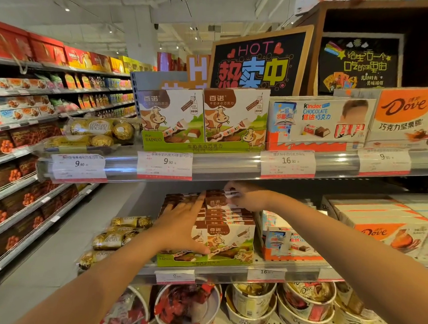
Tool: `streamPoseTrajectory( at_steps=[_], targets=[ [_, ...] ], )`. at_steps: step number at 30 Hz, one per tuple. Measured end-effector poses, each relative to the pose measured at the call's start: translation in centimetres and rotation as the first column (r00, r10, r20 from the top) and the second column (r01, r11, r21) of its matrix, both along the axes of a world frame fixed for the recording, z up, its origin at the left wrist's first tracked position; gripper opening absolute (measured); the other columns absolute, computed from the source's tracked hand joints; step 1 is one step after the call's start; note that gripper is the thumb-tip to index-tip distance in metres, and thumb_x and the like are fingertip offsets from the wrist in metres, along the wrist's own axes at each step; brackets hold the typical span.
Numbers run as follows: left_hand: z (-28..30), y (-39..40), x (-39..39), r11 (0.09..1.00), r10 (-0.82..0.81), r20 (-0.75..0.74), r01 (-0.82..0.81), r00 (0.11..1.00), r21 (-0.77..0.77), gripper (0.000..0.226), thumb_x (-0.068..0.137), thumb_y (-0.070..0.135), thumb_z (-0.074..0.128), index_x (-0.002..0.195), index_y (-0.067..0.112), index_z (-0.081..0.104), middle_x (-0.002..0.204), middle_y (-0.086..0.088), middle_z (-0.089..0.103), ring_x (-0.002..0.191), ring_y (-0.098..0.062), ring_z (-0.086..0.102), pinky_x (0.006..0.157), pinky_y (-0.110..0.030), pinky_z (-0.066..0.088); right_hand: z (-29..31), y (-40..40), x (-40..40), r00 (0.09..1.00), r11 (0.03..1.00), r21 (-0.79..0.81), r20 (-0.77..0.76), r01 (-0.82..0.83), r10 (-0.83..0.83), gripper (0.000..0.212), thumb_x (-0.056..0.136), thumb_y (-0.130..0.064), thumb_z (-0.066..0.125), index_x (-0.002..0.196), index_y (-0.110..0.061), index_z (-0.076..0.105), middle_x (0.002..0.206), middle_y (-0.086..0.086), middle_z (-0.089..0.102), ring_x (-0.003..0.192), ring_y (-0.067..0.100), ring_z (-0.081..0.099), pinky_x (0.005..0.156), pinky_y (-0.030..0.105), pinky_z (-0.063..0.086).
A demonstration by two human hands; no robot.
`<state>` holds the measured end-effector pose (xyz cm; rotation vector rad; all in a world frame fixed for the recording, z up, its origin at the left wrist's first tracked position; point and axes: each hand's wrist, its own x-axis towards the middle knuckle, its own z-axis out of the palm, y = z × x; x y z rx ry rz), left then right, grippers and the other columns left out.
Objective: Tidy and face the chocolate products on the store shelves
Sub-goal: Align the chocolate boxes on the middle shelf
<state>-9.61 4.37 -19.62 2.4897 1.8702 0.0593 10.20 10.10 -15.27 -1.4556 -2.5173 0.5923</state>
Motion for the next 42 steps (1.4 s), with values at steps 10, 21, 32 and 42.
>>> streamPoseTrajectory(
  at_steps=[10, 21, 32, 42],
  targets=[
    [0.1, 0.5, 0.1, 0.999, 0.024, 0.057, -0.022, 0.998, -0.040, 0.124, 0.065, 0.066, 0.069, 0.149, 0.021, -0.010, 0.157, -0.003, 0.012, 0.143, -0.022, 0.013, 0.117, -0.044, 0.008, -1.1, 0.3, -0.2, 0.998, 1.000, 0.007, -0.054, -0.009, 0.010, 0.033, 0.100, -0.025, 0.041, 0.131, -0.015, 0.039, 0.133, 0.008, 0.048, 0.116, 0.021, 0.048, 0.090, 0.025, 0.036],
    [0.2, 0.9, 0.1, 0.999, 0.020, 0.039, -0.018, 0.999, -0.044, 0.121, 0.063, 0.068, 0.069, 0.149, 0.019, -0.002, 0.154, -0.003, 0.023, 0.140, -0.022, 0.023, 0.115, -0.041, 0.013, -2.7, -0.3, -0.4, 0.997, 0.995, -0.094, 0.073, -0.028, 0.034, 0.060, 0.097, -0.052, 0.029, 0.146, -0.018, 0.021, 0.142, 0.005, 0.046, 0.125, 0.020, 0.046, 0.101, 0.030, 0.033],
    [0.8, 0.8, -0.1, 0.994, -0.023, -0.128, 0.009, 0.992, -0.105, 0.114, 0.071, 0.065, 0.065, 0.150, 0.017, -0.003, 0.158, -0.004, 0.001, 0.145, -0.022, 0.005, 0.117, -0.045, 0.007, -2.5, 0.4, -1.2, 0.966, 0.980, -0.114, 0.186, -0.161, 0.180, 0.104, 0.070, -0.033, 0.081, 0.147, -0.014, 0.014, 0.143, 0.004, 0.042, 0.130, 0.022, 0.041, 0.106, 0.032, 0.034],
    [0.5, 0.5, 0.1, 1.000, -0.016, -0.116, 0.018, 0.993, 0.018, 0.107, 0.071, 0.062, 0.067, 0.150, 0.022, 0.007, 0.156, 0.000, 0.019, 0.141, -0.021, 0.020, 0.114, -0.043, 0.017, -3.4, -0.6, -1.8, 0.898, 0.962, 0.151, 0.413, -0.229, 0.149, 0.106, 0.071, -0.060, 0.069, 0.148, -0.028, 0.004, 0.148, 0.009, 0.032, 0.130, 0.029, 0.037, 0.104, 0.042, 0.035]
  ],
)
